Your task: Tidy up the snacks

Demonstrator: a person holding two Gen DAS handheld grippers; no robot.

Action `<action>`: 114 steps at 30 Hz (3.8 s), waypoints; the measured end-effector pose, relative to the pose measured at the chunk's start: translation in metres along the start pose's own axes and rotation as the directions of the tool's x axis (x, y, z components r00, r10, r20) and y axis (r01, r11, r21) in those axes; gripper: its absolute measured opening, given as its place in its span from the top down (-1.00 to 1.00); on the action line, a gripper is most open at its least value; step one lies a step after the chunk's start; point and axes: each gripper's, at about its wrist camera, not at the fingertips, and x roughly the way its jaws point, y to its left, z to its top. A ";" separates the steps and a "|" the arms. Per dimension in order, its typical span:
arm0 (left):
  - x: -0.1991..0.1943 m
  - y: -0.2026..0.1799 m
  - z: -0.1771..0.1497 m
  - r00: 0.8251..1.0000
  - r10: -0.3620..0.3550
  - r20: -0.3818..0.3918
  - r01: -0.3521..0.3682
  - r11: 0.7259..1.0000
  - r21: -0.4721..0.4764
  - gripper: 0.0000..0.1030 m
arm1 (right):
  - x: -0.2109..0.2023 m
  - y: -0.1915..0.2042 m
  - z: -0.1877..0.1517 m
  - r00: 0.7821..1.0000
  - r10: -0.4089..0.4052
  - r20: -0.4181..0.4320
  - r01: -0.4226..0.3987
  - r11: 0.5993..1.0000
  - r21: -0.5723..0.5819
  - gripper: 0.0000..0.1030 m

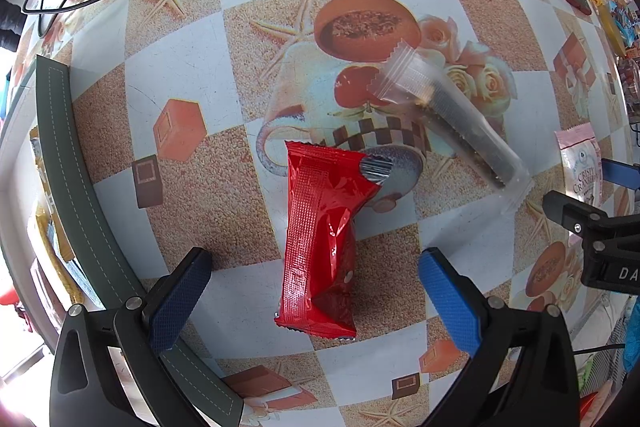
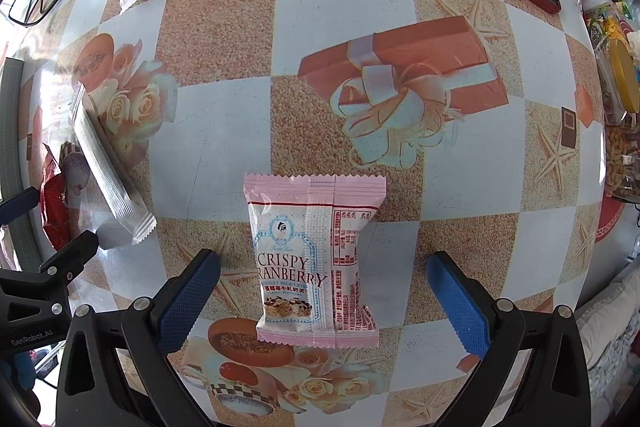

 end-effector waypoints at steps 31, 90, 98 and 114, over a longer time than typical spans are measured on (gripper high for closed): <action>-0.022 -0.025 -0.020 0.999 -0.014 0.046 0.011 0.997 0.070 0.45 | -0.018 -0.001 0.000 1.000 0.002 0.008 -0.002 1.000 -0.017 0.23; -0.094 0.232 -0.121 0.960 -0.067 0.272 0.176 0.900 -0.398 0.58 | -0.121 0.242 0.021 0.975 0.214 0.065 -0.166 0.889 -0.427 0.23; -0.080 0.261 -0.135 0.968 -0.056 0.245 0.168 0.870 -0.463 0.58 | -0.115 0.293 0.025 0.974 0.221 0.039 -0.175 0.857 -0.484 0.23; -0.058 0.266 -0.149 0.983 -0.058 0.177 0.139 0.859 -0.492 0.50 | -0.089 0.339 0.029 0.970 0.237 -0.055 -0.233 0.842 -0.487 0.22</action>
